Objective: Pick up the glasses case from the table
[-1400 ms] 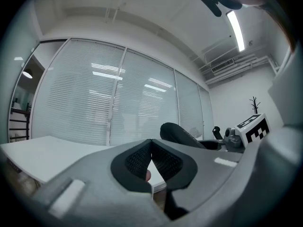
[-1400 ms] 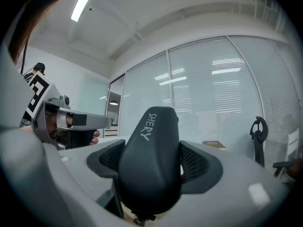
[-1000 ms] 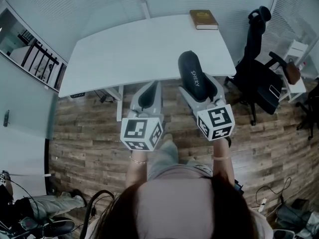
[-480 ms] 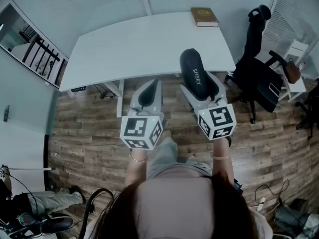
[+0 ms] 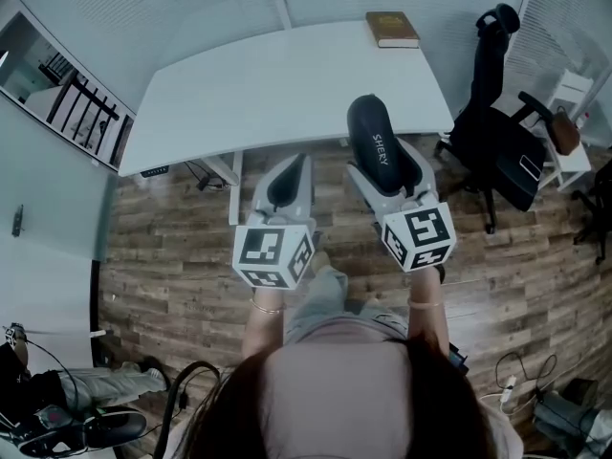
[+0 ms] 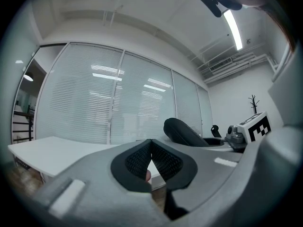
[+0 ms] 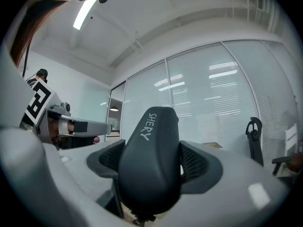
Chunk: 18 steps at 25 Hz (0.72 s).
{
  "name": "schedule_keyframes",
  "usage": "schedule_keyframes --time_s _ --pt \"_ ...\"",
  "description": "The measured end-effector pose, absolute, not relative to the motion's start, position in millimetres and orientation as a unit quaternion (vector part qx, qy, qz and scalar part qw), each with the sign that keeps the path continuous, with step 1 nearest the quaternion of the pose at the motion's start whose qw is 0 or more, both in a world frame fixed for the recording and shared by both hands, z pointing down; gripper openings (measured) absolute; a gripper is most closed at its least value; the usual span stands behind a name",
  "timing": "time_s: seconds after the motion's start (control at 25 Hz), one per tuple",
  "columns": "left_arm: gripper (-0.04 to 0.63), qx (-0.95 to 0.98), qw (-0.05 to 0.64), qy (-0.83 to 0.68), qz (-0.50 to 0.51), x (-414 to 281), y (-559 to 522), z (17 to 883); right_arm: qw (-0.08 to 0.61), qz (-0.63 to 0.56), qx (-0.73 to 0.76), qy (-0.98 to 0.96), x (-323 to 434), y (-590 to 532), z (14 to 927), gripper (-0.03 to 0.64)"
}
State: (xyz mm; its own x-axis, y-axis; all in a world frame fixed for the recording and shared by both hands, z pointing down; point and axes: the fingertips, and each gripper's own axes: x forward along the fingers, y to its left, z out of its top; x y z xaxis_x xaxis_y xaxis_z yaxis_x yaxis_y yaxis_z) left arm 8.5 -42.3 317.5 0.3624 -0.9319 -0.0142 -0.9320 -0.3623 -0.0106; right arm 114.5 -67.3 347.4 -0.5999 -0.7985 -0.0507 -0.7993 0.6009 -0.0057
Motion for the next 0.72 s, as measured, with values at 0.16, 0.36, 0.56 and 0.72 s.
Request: schedule_keyframes --time_s 0.16,0.36,0.56,0.72 --pt "0.004 -0.827 0.009 0.562 0.002 7 -44 317 0.023 0.01 -0.45 0.892 113 -67 348 0.36" --pt "0.003 -0.832 0.009 0.555 0.003 10 -46 319 0.025 0.013 -0.454 0.89 112 -67 348 0.36" --pt "0.003 -0.835 0.006 0.55 -0.003 10 -55 322 0.023 0.011 -0.454 0.89 111 -75 349 0.36" --pt "0.003 -0.838 0.006 0.546 -0.002 9 -63 322 0.022 0.009 -0.451 0.892 108 -82 351 0.36"
